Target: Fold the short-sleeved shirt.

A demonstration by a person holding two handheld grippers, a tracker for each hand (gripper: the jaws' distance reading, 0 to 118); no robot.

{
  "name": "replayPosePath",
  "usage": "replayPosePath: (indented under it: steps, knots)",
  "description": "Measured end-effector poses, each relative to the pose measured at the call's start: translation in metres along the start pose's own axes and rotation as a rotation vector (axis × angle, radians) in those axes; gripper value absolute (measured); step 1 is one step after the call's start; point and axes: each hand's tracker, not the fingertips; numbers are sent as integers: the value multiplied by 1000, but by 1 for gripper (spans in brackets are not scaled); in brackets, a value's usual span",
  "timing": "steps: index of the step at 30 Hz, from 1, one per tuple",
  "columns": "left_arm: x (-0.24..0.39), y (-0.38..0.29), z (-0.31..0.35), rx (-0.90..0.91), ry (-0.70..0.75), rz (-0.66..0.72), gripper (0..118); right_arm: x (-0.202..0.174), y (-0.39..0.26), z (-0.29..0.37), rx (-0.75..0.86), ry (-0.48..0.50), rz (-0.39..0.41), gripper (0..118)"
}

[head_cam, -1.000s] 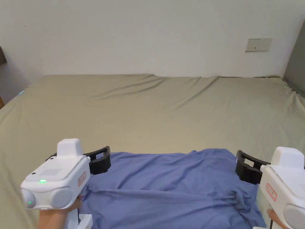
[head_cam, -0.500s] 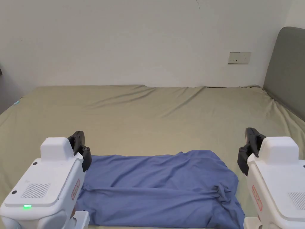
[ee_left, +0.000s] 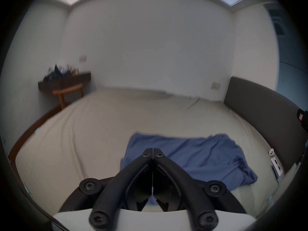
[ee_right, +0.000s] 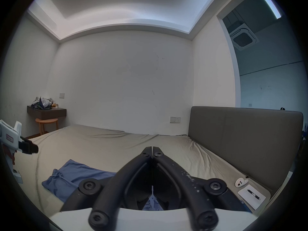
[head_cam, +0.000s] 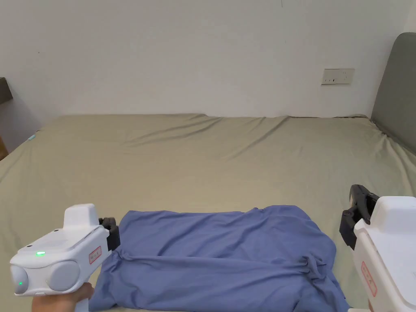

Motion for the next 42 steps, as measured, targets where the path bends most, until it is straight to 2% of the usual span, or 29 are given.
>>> replayPosePath:
  steps: [2,3,5,7,8,9,10,14,15,16,17,18,20,21,22,23,25,26,27,29,30,32,34,37,38,39,41,42]
  knots:
    - [-31,-7,-38,-116,-11,23,4,0,-5,-5,-18,-4,-1,2]
    - [-8,-12,-19,-149,18,16,12,1,-7,-9,-28,-6,-1,2]
    - [-13,-25,-34,-216,33,-5,39,0,-13,-16,-52,-12,-2,2]
    - [-16,-41,-44,-247,92,-6,58,0,-20,-23,-77,-21,5,2]
    - [-17,-50,-49,-296,86,-1,89,0,-24,-27,-88,-22,6,2]
    - [-18,-56,-55,-325,92,14,102,0,-29,-31,-101,-22,8,2]
    - [-20,-64,-60,-347,105,22,106,0,-33,-36,-119,-22,10,2]
    - [-37,-89,-93,-423,180,-13,102,0,-53,-51,-179,-23,11,2]
    - [-31,-91,-90,-442,183,-12,96,0,-57,-54,-194,-23,9,2]
    - [-28,-94,-88,-450,182,-3,83,0,-63,-57,-209,-27,4,2]
    - [-29,-98,-90,-457,168,17,61,1,-68,-60,-223,-27,2,2]
    - [-29,-102,-91,-467,144,38,49,2,-73,-62,-244,-27,-3,2]
    - [-35,-110,-101,-453,139,51,41,5,-85,-68,-280,-16,-14,2]
    - [-32,-109,-98,-428,152,33,30,8,-93,-70,-308,3,-37,2]
    - [-29,-107,-96,-427,131,29,11,11,-100,-72,-335,14,-59,3]
    - [-23,-105,-92,-424,80,22,5,14,-108,-75,-369,16,-87,6]
    - [-14,-100,-88,-421,104,-35,5,22,-128,-85,-470,19,-121,26]
    - [-12,-97,-85,-409,103,-71,5,26,-139,-92,-534,17,-142,54]
    - [-11,-95,-81,-384,97,-82,5,28,-151,-101,-606,6,-149,75]
    - [-10,-85,-71,-340,68,-106,5,33,-181,-117,-745,-9,-184,109]
    - [-10,-80,-67,-329,63,-102,5,34,-195,-124,-804,2,-178,110]
    - [-17,-76,-69,-320,53,-100,5,33,-220,-131,-850,-8,-185,102]
    - [-18,-72,-66,-307,47,-110,5,28,-234,-133,-928,-23,-167,84]
    - [-15,-65,-58,-305,45,-109,5,28,-252,-137,-924,-9,-153,70]
    - [-16,-65,-58,-307,46,-102,5,30,-254,-137,-933,-11,-160,54]
    - [-18,-69,-60,-309,49,-95,5,30,-251,-134,-919,-16,-159,45]
    - [-22,-72,-59,-313,51,-66,5,27,-236,-124,-889,37,-168,9]
    - [-24,-72,-57,-317,52,-60,5,26,-228,-121,-894,23,-160,9]
